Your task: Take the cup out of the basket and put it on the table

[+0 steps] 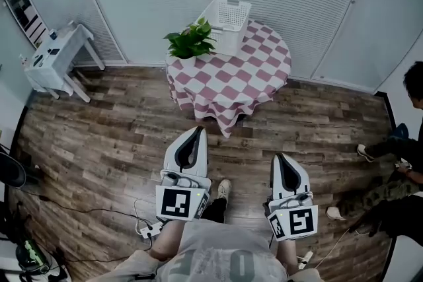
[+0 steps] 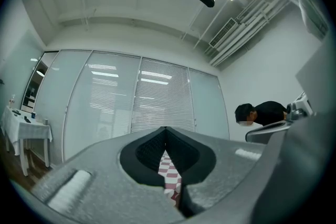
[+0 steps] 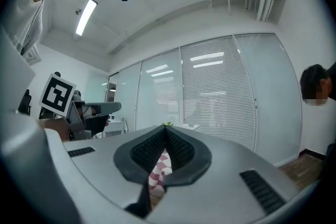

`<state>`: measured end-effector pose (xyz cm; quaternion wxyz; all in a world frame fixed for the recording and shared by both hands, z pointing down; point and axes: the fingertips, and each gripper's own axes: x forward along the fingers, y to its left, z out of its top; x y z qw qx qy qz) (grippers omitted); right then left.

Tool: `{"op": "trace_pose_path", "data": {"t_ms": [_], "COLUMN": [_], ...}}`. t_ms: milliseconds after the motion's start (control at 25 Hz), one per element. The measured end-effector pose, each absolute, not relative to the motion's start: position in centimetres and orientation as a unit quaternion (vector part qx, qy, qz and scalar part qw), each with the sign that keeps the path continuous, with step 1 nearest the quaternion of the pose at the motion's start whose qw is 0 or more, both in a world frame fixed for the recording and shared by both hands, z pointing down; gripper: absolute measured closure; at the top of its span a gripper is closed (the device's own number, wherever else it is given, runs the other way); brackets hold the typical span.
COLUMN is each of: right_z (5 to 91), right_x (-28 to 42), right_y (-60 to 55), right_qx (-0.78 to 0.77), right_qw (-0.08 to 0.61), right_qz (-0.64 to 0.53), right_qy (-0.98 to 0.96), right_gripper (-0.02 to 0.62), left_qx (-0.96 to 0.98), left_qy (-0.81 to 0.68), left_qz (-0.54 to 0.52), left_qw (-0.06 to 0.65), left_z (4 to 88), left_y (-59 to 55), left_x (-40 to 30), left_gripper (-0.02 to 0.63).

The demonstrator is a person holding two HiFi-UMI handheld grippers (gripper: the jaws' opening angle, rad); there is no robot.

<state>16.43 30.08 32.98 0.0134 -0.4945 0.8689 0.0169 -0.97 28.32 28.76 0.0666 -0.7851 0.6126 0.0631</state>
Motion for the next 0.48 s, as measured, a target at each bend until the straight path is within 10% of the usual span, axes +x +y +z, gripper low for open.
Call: {"op": "trace_pose_path", "data": {"t_ms": [480], "right_z": [30.4], "right_x": [12.8], "right_y": [13.7], "right_qx": [-0.49], "right_qw": [0.015], "right_qz": [0.032], "right_qy": [0.871], "right_gripper": [0.588], "left_qx": [-0.788], "left_qy": [0.61], "left_qz": [0.069], "left_qw": [0.059], "left_z": [28.0], "left_y": [12.5], "left_x": [-3.8], "left_gripper": [0.603]}}
